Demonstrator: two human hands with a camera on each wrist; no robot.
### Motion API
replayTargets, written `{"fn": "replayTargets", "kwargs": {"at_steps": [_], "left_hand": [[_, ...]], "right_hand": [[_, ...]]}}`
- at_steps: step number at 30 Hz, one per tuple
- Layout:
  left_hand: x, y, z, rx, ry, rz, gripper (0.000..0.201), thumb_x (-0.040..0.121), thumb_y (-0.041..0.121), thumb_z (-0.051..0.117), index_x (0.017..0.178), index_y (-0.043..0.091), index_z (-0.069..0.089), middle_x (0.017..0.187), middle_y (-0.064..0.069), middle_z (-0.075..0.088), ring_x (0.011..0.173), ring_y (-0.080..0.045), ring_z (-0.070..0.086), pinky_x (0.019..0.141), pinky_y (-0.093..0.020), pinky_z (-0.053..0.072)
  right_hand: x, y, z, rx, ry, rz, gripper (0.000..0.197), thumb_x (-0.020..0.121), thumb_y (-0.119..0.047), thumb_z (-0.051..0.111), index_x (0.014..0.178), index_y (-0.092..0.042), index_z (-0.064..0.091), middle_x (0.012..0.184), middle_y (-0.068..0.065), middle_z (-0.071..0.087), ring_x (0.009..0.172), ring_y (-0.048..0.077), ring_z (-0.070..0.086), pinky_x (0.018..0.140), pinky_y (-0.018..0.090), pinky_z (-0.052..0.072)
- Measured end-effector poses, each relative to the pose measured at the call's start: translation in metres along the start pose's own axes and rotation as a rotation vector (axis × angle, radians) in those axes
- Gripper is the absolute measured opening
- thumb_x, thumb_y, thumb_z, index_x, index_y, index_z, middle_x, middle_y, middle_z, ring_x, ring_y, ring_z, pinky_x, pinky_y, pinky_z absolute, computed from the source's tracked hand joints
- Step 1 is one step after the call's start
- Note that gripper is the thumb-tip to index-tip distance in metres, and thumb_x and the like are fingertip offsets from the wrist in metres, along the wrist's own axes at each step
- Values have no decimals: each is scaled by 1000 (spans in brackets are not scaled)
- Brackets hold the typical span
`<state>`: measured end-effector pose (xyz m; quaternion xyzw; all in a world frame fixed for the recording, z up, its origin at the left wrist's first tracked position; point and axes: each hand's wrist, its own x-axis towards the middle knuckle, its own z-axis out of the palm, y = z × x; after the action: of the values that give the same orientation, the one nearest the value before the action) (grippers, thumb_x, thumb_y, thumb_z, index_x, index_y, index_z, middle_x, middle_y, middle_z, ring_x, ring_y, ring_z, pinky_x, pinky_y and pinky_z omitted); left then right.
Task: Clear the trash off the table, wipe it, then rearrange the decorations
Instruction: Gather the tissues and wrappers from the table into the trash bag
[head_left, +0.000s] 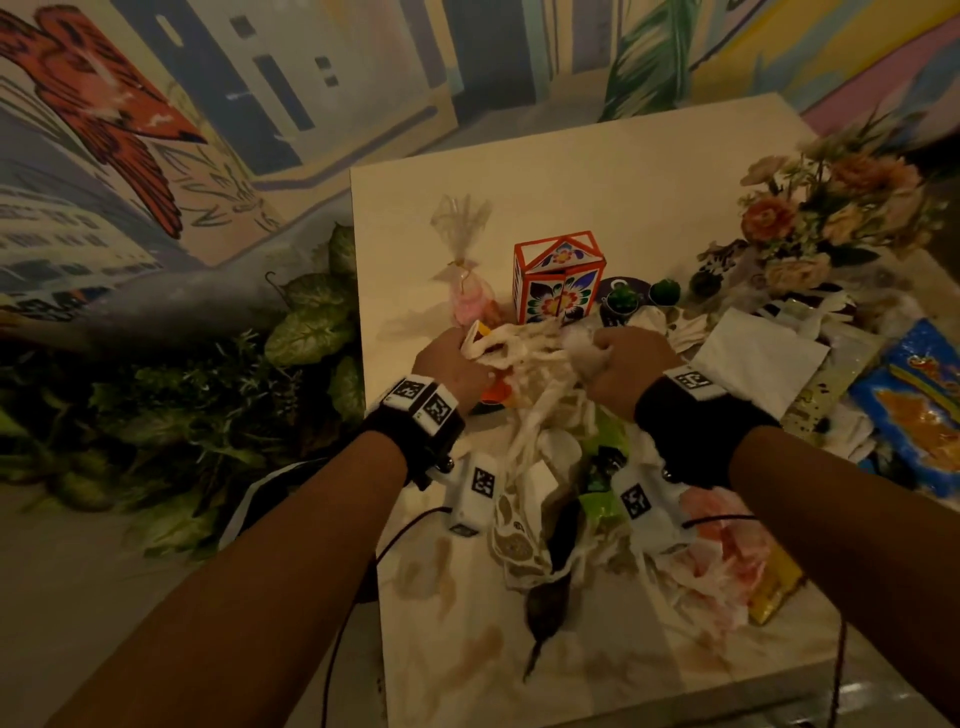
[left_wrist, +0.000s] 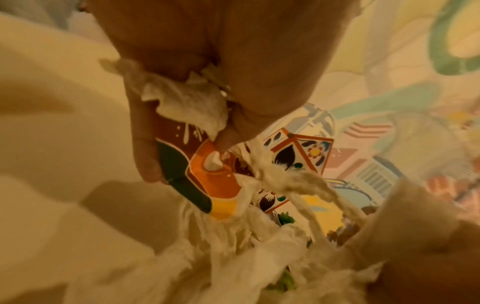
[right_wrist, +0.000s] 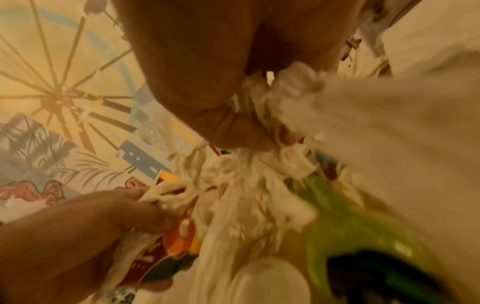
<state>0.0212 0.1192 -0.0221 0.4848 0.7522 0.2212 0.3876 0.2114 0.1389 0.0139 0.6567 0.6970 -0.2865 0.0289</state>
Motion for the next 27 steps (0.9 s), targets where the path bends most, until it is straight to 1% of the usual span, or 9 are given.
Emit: {"fn": "replayTargets", "kwargs": {"at_steps": [2,5,8,10,14,18,22,25,27], "left_hand": [[-2,4,-7,86,19,22,11,83,28,61,89,24,53,92,-4,62,81,-24,58,68,-29,48],[-9,13,-19,174,73,63,14,82,22,56,95,19,51,86,-5,59,82,-31,59,70,-37,54],[-18,26,-31,269,133,168,27,85,19,53,111,15,47,92,-14,60,87,-37,58,68,-36,46],[-24,33,-36,283,137,233,32,85,19,53,116,16,44,93,-16,62,88,-40,58,67,-37,44],[-33,37,-39,351,85,285,41,85,19,52,125,23,42,99,-17,64,90,-41,59,73,-39,48],[-37,33,-41,403,15,310,49,85,15,53,132,24,44,113,-15,64,102,-38,58,80,-34,46],[-34,23,-36,363,-106,199,52,84,11,55,134,24,46,125,-10,59,99,-32,62,74,-28,49],[-30,15,-37,324,-90,92,51,86,9,51,134,26,47,129,-9,56,102,-33,61,81,-37,54],[-29,11,-40,294,-76,33,47,87,11,49,131,25,49,131,-7,54,103,-33,60,79,-43,56]], "right_hand": [[0,6,-10,80,42,32,48,78,-16,66,125,-14,54,120,11,58,112,30,54,79,25,44],[6,15,-24,181,87,57,42,77,-15,66,118,-12,57,110,12,61,103,32,58,68,22,38],[4,17,-36,194,147,0,33,81,-14,62,112,-16,53,112,14,59,101,34,57,73,28,38],[-1,16,-42,159,185,-90,22,90,-24,53,112,-22,52,109,9,60,100,31,57,76,30,40],[-13,10,-55,132,206,-220,34,97,-41,34,124,-28,50,122,6,59,107,30,56,91,42,48],[-25,1,-76,166,279,-303,32,98,-29,38,127,-31,52,127,6,58,111,29,55,90,36,46],[-26,-14,-103,102,360,-234,26,93,-26,49,108,-18,69,113,15,56,106,34,52,86,33,41],[-28,-24,-118,93,455,-197,32,92,-30,52,103,-3,65,109,19,60,103,38,54,75,32,35],[-30,-29,-121,102,478,-185,38,94,-36,48,99,-3,67,106,22,64,99,39,56,73,32,36]]}}
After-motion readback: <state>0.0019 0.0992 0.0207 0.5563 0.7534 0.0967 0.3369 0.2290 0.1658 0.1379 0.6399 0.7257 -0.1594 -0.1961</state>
